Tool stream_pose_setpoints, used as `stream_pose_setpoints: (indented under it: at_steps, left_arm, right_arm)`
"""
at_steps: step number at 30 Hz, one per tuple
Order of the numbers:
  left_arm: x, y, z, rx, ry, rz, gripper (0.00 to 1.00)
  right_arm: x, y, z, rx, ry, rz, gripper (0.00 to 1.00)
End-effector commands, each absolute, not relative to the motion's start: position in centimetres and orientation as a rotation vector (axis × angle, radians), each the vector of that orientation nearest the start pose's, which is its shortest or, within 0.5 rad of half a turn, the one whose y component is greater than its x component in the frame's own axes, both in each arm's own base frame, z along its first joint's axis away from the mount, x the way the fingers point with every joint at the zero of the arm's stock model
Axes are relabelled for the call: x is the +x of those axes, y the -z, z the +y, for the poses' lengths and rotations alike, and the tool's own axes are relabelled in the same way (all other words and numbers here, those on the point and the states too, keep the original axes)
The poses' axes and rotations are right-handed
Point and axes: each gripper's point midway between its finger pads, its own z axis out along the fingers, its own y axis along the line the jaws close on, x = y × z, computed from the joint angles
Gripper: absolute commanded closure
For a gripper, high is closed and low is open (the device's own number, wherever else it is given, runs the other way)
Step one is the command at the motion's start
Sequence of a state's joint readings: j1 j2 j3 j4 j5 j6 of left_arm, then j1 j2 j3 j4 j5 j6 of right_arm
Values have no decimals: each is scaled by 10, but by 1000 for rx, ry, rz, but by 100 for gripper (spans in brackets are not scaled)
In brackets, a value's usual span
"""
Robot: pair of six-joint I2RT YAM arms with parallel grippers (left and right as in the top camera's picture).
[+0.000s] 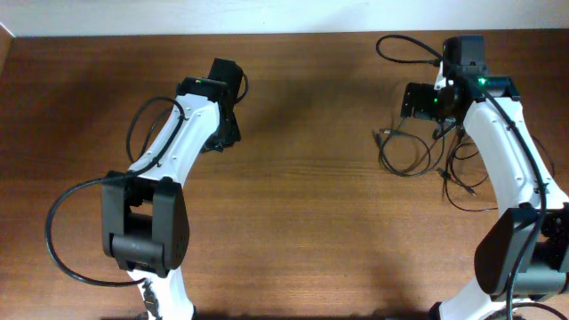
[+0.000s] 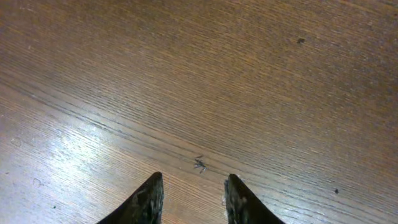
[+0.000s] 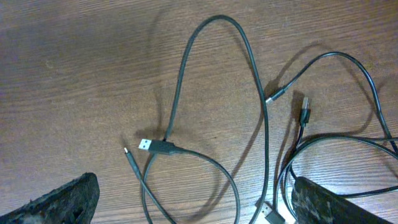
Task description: Untangle cables
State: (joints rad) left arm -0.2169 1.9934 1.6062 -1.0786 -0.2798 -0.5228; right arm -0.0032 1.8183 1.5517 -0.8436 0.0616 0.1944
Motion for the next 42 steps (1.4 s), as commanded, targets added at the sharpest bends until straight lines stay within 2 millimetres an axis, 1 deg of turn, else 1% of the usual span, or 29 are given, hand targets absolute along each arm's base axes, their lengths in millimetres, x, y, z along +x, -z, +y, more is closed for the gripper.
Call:
stream_pose_setpoints:
  at_steps: [1, 4, 5, 24, 25, 27, 28, 29, 30, 31, 33, 34, 36, 38, 39, 40, 42]
  left_arm:
    - [403, -85, -42, -474, -314, 2876, 54]
    - [402, -85, -42, -473, -315, 2879, 20]
    - [402, -85, -42, -473, -315, 2879, 1]
    - [402, -85, -42, -474, -315, 2877, 1]
    - [402, -93, -48, -455, -299, 2860, 1]
    - [400, -127, -68, -391, -233, 2789, 1]
    - [398, -142, -74, -371, -205, 2759, 1]
    - [392, -171, -86, -331, -147, 2695, 1]
    - [388, -186, -91, -314, -117, 2662, 1]
    - [382, -207, -97, -294, -76, 2615, 1]
    - [374, -229, -103, -273, -32, 2566, 1]
    - [367, -249, -102, -265, 1, 2516, 1]
    - [354, -268, -95, -261, 4, 2480, 1]
    - [339, -278, -85, -269, -22, 2471, 1]
    - [335, -278, -81, -273, -33, 2464, 1]
    - [336, -272, -78, -281, -52, 2448, 1]
    - [347, -252, -83, -289, -7, 2388, 1]
  right_arm:
    - [443, -136, -10, 279, 16, 2682, 1]
    - [443, -136, -10, 279, 17, 2682, 1]
    - [443, -136, -10, 279, 16, 2682, 1]
    - [443, -136, -10, 279, 17, 2681, 1]
    - [443, -136, -10, 279, 16, 2682, 1]
    - [443, -136, -10, 279, 17, 2681, 1]
    - [443, -136, -10, 279, 16, 2681, 1]
    - [443, -136, -10, 279, 16, 2682, 1]
    - [443, -136, -10, 279, 16, 2682, 1]
    - [443, -136, -10, 279, 17, 2682, 1]
    - [443, -136, -10, 279, 17, 2682, 1]
    - [443, -136, -10, 279, 17, 2682, 1]
    - [443, -136, -10, 279, 17, 2682, 1]
    - [443, -136, -10, 279, 17, 2681, 1]
    - [443, -136, -10, 279, 16, 2682, 1]
    - [443, -136, -10, 279, 16, 2682, 1]
    - [443, -136, -10, 279, 16, 2682, 1]
